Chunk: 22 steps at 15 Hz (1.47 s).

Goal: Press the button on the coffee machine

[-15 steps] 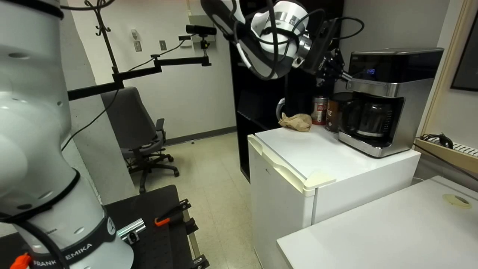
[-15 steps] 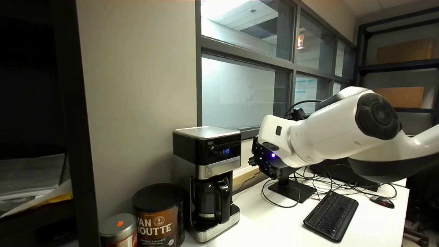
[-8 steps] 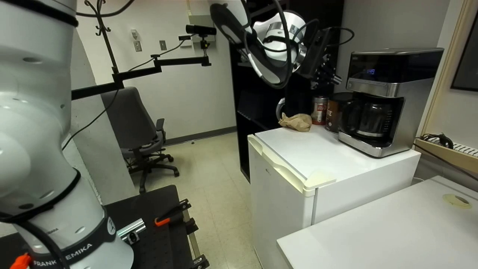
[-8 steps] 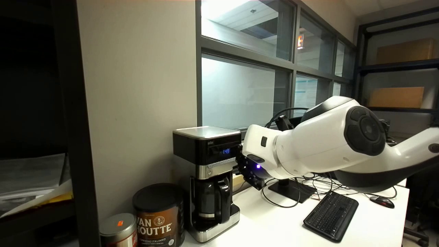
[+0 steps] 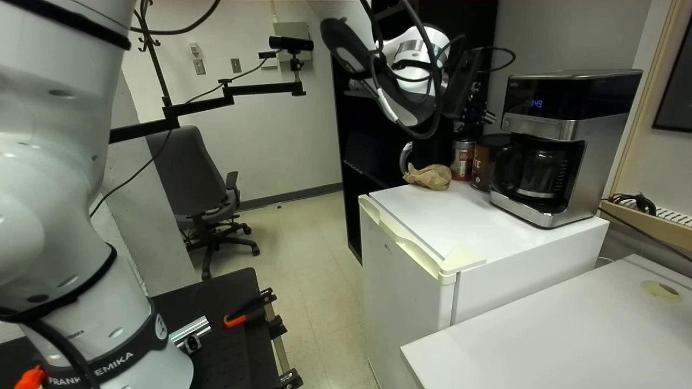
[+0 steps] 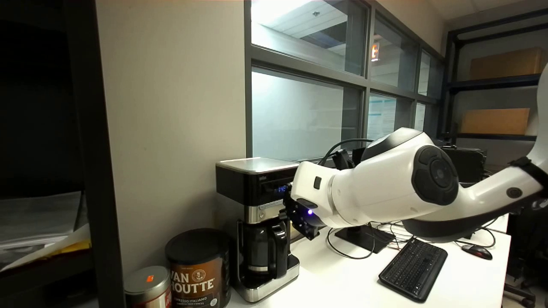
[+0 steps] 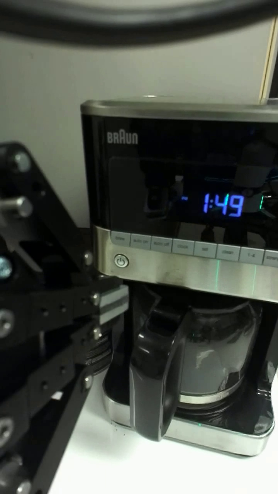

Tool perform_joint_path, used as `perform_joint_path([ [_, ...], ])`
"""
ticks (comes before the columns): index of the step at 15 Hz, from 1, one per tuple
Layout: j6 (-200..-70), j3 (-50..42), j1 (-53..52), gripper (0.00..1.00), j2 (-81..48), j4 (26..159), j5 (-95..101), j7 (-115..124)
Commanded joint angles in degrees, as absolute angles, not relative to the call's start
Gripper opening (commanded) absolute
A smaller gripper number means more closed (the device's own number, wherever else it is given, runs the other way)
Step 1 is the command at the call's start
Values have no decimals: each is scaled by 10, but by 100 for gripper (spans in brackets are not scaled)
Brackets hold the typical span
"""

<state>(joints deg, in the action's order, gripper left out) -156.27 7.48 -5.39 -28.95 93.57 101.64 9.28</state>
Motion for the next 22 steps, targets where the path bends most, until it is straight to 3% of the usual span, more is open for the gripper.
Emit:
perform_joint_path([
  [1,-1577,75,-52,0,-323,889,1034,104],
  [22,-1579,77,-46,0,-409,784,1024,95],
])
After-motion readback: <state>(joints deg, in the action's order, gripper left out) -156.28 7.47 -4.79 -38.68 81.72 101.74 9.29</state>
